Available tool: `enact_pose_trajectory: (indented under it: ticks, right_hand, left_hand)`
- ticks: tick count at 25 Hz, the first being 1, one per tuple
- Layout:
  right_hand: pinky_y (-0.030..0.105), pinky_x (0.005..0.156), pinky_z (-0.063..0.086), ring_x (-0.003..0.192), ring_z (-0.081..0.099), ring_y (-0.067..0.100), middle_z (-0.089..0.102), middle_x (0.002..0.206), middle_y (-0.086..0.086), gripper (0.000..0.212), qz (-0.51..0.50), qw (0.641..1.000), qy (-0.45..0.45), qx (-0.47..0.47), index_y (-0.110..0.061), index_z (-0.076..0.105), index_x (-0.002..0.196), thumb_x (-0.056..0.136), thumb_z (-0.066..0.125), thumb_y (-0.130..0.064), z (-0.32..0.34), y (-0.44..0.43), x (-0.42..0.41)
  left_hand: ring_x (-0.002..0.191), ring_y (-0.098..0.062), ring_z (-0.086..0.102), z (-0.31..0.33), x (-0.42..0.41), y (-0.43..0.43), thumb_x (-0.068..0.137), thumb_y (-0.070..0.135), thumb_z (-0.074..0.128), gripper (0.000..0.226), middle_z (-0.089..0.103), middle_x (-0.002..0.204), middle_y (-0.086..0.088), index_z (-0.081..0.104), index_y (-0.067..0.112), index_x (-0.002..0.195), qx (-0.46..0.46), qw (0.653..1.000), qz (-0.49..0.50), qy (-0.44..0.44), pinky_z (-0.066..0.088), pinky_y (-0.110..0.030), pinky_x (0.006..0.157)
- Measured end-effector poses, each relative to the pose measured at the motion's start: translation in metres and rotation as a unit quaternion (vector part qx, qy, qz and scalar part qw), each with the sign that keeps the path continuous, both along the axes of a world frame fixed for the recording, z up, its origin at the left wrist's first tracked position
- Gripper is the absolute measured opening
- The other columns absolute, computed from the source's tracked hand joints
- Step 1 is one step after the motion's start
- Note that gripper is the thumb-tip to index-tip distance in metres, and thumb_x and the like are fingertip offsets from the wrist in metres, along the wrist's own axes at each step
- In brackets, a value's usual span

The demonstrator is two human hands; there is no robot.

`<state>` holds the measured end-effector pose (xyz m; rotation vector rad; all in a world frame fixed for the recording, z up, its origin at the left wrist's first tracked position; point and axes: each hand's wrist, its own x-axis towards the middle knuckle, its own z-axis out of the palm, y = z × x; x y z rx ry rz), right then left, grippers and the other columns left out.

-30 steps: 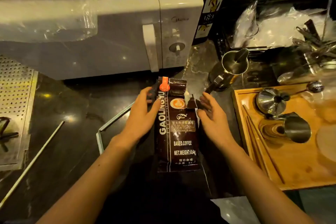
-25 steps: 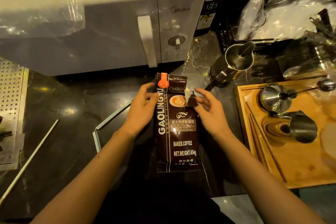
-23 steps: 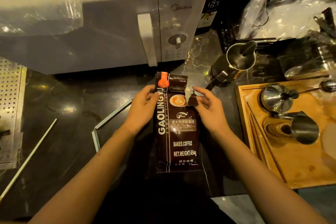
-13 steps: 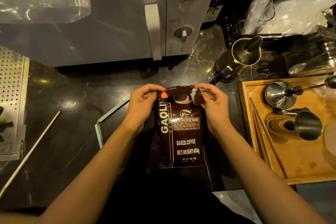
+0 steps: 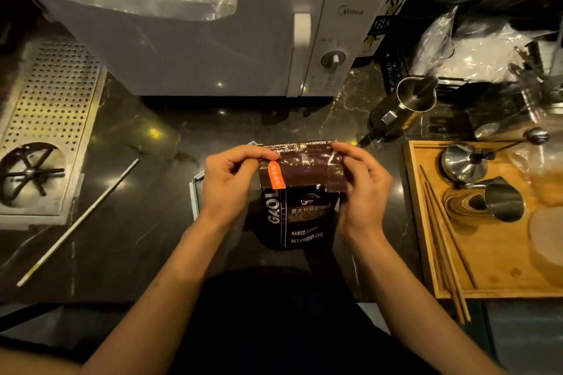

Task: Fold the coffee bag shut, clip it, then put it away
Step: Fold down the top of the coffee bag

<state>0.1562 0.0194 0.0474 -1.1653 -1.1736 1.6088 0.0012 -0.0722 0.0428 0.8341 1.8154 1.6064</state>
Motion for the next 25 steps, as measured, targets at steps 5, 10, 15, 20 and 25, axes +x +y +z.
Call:
enact_pose_trajectory:
  ticks: [5, 10, 15, 20, 25]
  right_hand:
    - [0.026, 0.077, 0.058, 0.085, 0.070, 0.007, 0.074, 0.084, -0.012, 0.016, 0.009, 0.996, -0.026, 0.089, -0.020, 0.071, 0.092, 0.090, 0.065, -0.005, 0.008, -0.033, -0.006]
    - [0.035, 0.084, 0.057, 0.092, 0.067, 0.014, 0.067, 0.095, -0.002, 0.024, 0.005, 0.991, -0.054, 0.120, -0.027, 0.060, 0.099, 0.089, 0.067, -0.006, 0.009, -0.042, 0.002]
    - [0.027, 0.079, 0.056, 0.090, 0.067, 0.008, 0.067, 0.093, -0.013, 0.022, 0.057, 0.988, -0.066, 0.130, -0.024, 0.063, 0.101, 0.091, 0.065, -0.005, 0.011, -0.039, 0.010]
    - [0.025, 0.080, 0.053, 0.087, 0.064, 0.006, 0.065, 0.087, -0.015, 0.012, 0.111, 0.972, -0.104, 0.181, -0.019, 0.064, 0.093, 0.087, 0.071, -0.012, 0.014, -0.036, 0.010]
    - [0.025, 0.080, 0.051, 0.088, 0.064, 0.008, 0.068, 0.089, -0.008, 0.009, 0.122, 0.954, -0.142, 0.234, -0.022, 0.070, 0.090, 0.090, 0.067, -0.013, 0.014, -0.033, 0.005]
  left_hand:
    - [0.092, -0.006, 0.068, 0.012, -0.003, -0.031, 0.080, 0.020, 0.056, 0.022, 0.074, 0.086, 0.019, 0.074, 0.032, 0.074, 0.018, 0.999, -0.016, 0.047, 0.052, -0.025, 0.084]
    - [0.097, -0.003, 0.067, 0.019, 0.027, -0.028, 0.081, 0.017, 0.076, 0.035, 0.070, 0.098, 0.009, 0.061, 0.027, 0.111, -0.003, 0.999, -0.014, 0.039, 0.053, -0.020, 0.085]
    - [0.091, -0.006, 0.068, 0.022, 0.018, -0.022, 0.083, 0.016, 0.073, 0.016, 0.072, 0.094, 0.007, 0.071, 0.022, 0.098, -0.040, 0.994, -0.095, 0.044, 0.054, -0.024, 0.079]
    - [0.091, -0.006, 0.067, 0.026, 0.007, -0.021, 0.082, 0.025, 0.073, 0.010, 0.072, 0.088, 0.009, 0.074, 0.022, 0.092, -0.076, 0.980, -0.125, 0.139, 0.053, -0.033, 0.087]
    - [0.089, -0.008, 0.069, 0.017, 0.038, -0.022, 0.081, 0.011, 0.075, 0.017, 0.072, 0.090, 0.007, 0.071, 0.021, 0.094, 0.009, 1.000, -0.008, -0.018, 0.057, -0.032, 0.081]
